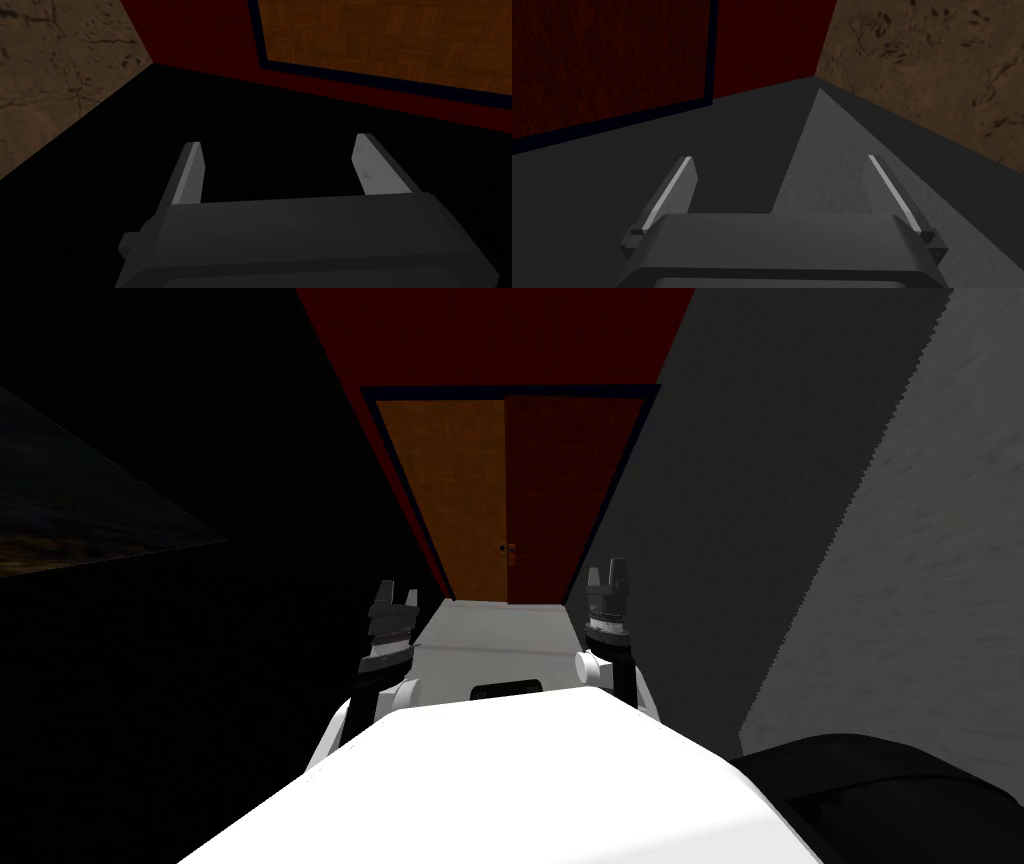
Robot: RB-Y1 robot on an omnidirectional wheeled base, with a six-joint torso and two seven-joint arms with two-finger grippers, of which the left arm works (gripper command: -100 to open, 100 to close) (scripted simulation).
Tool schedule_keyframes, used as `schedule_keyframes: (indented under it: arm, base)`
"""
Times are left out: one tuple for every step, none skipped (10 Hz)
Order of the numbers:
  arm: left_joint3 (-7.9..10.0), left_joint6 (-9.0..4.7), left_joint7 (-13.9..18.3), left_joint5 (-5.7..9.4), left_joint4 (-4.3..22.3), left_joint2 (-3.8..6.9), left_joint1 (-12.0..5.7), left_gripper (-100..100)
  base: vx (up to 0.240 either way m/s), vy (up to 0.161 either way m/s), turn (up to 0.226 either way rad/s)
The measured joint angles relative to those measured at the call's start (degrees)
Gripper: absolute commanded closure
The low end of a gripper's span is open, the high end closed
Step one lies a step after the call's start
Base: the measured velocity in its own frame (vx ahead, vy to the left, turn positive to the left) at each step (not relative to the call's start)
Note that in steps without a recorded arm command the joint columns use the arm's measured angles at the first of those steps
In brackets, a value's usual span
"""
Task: Pull the door open
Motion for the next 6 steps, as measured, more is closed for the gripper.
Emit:
schedule_keyframes:
  arm:
    - [0.19, 0.15, 0.09, 0.15, 0.75, 0.36, -0.41, -100]
    - [0.36, 0.24, 0.16, 0.29, 1.88, 0.70, -0.93, -100]
    - [0.26, 0.23, 0.10, 0.31, 2.90, 0.85, -1.23, -100]
    - [0.41, 0.32, 0.12, 0.46, 4.16, 1.21, -1.85, -100]
    - [0.58, 0.40, 0.26, 0.68, 5.23, 1.66, -2.09, -100]
    - [0.53, 0.54, 0.19, 0.72, 6.84, 1.83, -2.90, -100]
  base:
    - [0.192, -0.032, -0.041]
    - [0.180, -0.052, -0.034]
    - [0.188, -0.043, -0.035]
    - [0.209, -0.050, -0.051]
    - [0.210, -0.051, -0.052]
    - [0.197, -0.035, -0.053]
